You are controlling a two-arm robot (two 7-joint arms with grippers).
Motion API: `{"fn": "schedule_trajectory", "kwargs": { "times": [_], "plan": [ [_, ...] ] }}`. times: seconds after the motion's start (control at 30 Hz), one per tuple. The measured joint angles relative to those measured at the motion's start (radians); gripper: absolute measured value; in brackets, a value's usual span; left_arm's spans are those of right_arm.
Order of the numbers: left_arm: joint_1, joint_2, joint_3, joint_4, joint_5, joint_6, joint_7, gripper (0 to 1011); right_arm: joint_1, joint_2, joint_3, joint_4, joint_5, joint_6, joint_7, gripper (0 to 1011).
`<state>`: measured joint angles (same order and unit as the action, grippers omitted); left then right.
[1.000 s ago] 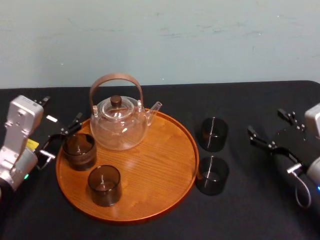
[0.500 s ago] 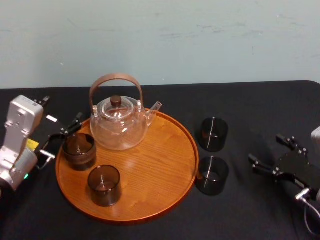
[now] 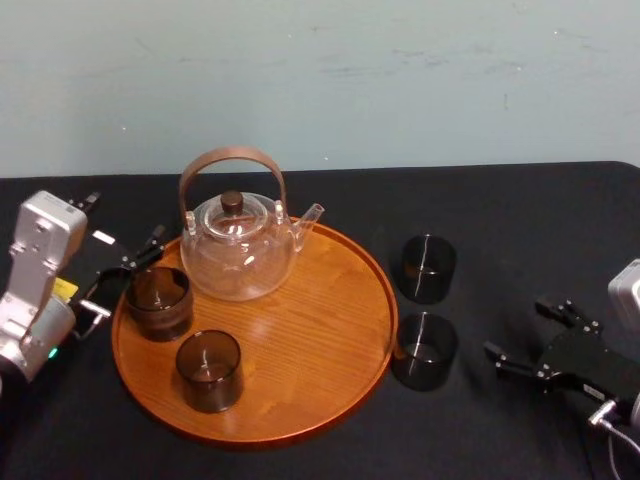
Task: Pick up the glass from the table and place it on the tray.
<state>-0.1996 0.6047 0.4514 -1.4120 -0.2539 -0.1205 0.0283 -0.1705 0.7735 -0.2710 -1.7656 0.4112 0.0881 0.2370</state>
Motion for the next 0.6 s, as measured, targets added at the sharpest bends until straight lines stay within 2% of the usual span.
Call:
{"fn": "schedule_trajectory", "kwargs": {
  "times": [0.4,0.5,0.6],
  "plan": [
    [0.000,0.000,0.000,0.000,0.000,0.000,0.000,1001,0.021,-0.011,-0.016,-0.010,-0.017,0.047,0.072,1002],
    [0.000,0.000,0.000,0.000,0.000,0.000,0.000,1001,0.036,-0.026,-0.051,-0.020,-0.036,0.055,0.110,1002],
    [0.000,0.000,0.000,0.000,0.000,0.000,0.000,1002,0.044,-0.038,-0.063,-0.022,-0.047,0.058,0.125,1002]
  ]
}}
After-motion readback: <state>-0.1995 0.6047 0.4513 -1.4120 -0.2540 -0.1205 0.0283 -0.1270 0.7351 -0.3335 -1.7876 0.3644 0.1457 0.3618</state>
